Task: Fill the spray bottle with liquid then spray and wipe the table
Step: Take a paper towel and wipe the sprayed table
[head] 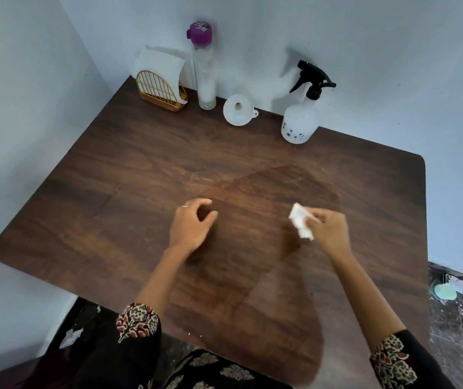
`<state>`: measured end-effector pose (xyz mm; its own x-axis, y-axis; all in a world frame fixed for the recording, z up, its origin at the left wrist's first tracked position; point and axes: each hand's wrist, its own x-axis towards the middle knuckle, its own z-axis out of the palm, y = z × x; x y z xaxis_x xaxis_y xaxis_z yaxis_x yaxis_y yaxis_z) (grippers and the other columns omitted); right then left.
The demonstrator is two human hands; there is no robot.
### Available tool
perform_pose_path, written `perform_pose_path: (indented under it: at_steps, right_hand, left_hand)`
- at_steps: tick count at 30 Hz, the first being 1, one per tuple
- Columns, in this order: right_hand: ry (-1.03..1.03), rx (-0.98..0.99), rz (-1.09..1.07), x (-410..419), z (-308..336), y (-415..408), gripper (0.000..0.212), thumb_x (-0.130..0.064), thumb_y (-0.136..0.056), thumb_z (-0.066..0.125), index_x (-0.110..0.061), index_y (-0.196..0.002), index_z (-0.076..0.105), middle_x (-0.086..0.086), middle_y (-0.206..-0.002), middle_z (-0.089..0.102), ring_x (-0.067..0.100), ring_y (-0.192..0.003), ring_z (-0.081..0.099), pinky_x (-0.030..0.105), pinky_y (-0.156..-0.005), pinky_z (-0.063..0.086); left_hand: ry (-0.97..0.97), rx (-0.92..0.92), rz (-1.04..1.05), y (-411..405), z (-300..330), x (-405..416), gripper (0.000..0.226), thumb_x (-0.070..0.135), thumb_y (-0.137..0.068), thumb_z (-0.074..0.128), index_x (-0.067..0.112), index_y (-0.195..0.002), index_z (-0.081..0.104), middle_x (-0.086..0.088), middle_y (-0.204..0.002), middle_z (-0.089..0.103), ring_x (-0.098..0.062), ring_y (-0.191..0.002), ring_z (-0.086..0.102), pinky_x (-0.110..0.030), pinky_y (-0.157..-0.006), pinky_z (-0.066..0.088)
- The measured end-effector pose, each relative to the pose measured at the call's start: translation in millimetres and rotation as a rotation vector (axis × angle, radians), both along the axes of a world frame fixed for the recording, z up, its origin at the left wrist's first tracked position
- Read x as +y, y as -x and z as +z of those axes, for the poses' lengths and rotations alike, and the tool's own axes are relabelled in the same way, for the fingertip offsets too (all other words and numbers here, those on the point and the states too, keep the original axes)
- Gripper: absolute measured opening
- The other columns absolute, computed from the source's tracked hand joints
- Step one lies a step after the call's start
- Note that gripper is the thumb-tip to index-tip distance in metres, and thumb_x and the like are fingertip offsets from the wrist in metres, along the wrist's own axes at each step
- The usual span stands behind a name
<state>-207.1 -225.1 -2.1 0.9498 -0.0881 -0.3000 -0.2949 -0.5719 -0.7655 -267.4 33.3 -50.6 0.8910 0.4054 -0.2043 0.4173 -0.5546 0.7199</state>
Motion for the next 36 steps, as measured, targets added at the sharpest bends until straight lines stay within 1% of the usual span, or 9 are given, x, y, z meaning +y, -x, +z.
perform_pose_path:
  at_steps: [3, 6, 11, 15, 20, 24, 29, 32, 36]
  right_hand:
    - [0.201, -0.268, -0.152, -19.9, 7.5, -28.9, 0.031, 0.003, -0.086, 0.049, 0.000, -0.110, 0.068, 0.018, -0.107, 0.069, 0.026, -0.098, 0.065, 0.021, -0.081, 0.046]
    - [0.397, -0.376, -0.132, -32.8, -9.3, -54.6, 0.046, 0.014, -0.083, 0.041, 0.000, -0.123, 0.059, 0.019, -0.125, 0.061, 0.032, -0.117, 0.057, 0.039, -0.103, 0.041]
    - [0.585, -0.152, 0.126, -18.9, -60.0, -44.4, 0.046, 0.007, -0.085, 0.036, 0.005, -0.130, 0.045, 0.021, -0.134, 0.047, 0.040, -0.124, 0.042, 0.045, -0.103, 0.036]
    - [0.652, -0.053, 0.128, 6.0, -76.4, -54.1, 0.061, -0.030, -0.100, 0.031, 0.013, -0.142, 0.019, 0.030, -0.150, 0.020, 0.039, -0.142, 0.014, 0.045, -0.117, 0.010]
    - [0.642, -0.029, 0.261, 47.6, -77.3, -82.9, 0.088, -0.059, -0.093, 0.020, 0.007, -0.146, -0.002, 0.027, -0.154, -0.005, 0.035, -0.144, -0.008, 0.043, -0.118, -0.007]
    - [0.561, -0.197, 0.615, 121.1, -78.1, -58.8, 0.095, -0.069, -0.085, 0.020, 0.002, -0.147, 0.008, 0.025, -0.155, 0.002, 0.036, -0.144, -0.004, 0.042, -0.116, -0.005]
    - [0.463, -0.364, 1.194, 172.8, -80.9, 54.3, 0.098, -0.071, -0.085, 0.025, 0.002, -0.148, 0.006, 0.021, -0.156, 0.000, 0.033, -0.145, -0.009, 0.046, -0.118, -0.003]
    - [0.550, -0.507, 1.321, 152.1, -90.6, 69.6, 0.093, -0.070, -0.087, 0.023, 0.000, -0.148, 0.012, 0.017, -0.157, 0.008, 0.027, -0.146, 0.001, 0.045, -0.119, 0.006]
    - [0.587, -0.513, 1.389, 131.7, -84.3, 43.6, 0.087, -0.068, -0.089, 0.021, -0.005, -0.149, 0.014, 0.010, -0.157, 0.012, 0.021, -0.146, 0.005, 0.042, -0.117, 0.003]
  left_hand:
    - [-0.257, 0.000, 0.065, -3.7, -13.2, 32.3, 0.043, 0.029, -0.089, 0.058, 0.016, -0.130, 0.053, -0.006, -0.141, 0.048, -0.028, -0.129, 0.040, -0.037, -0.107, 0.032]
    - [-0.421, 0.067, -0.003, -1.5, -28.8, 58.1, 0.051, 0.032, -0.094, 0.050, 0.016, -0.141, 0.040, -0.005, -0.151, 0.034, -0.027, -0.141, 0.026, -0.042, -0.113, 0.022]
    - [-0.542, 0.089, -0.110, 3.4, -38.0, 84.4, 0.051, 0.034, -0.098, 0.039, 0.020, -0.146, 0.030, -0.003, -0.155, 0.026, -0.025, -0.145, 0.018, -0.046, -0.115, 0.017]
    - [-0.593, 0.067, -0.132, 7.1, -44.8, 86.0, 0.057, 0.041, -0.094, 0.021, 0.021, -0.146, 0.031, -0.002, -0.154, 0.029, -0.025, -0.144, 0.021, -0.047, -0.114, 0.019]
    - [-0.593, 0.063, -0.127, 4.3, -49.9, 88.2, 0.057, 0.040, -0.093, 0.018, 0.024, -0.147, 0.029, 0.001, -0.155, 0.027, -0.022, -0.145, 0.019, -0.045, -0.115, 0.016]
    - [-0.593, 0.060, -0.140, 2.0, -52.3, 90.6, 0.057, 0.041, -0.094, 0.016, 0.026, -0.148, 0.025, 0.003, -0.156, 0.022, -0.019, -0.146, 0.013, -0.044, -0.116, 0.012]
    - [-0.584, 0.064, -0.135, 4.4, -53.6, 92.8, 0.057, 0.041, -0.093, 0.015, 0.026, -0.148, 0.023, 0.005, -0.156, 0.021, -0.017, -0.146, 0.012, -0.042, -0.116, 0.010]
    - [-0.580, 0.063, -0.138, 3.4, -53.1, 92.7, 0.058, 0.041, -0.094, 0.013, 0.026, -0.149, 0.022, 0.005, -0.157, 0.019, -0.017, -0.146, 0.010, -0.042, -0.117, 0.009]
    - [-0.574, 0.053, -0.134, 3.9, -52.9, 92.0, 0.058, 0.042, -0.093, 0.013, 0.026, -0.149, 0.022, 0.004, -0.157, 0.019, -0.017, -0.146, 0.009, -0.042, -0.117, 0.008]
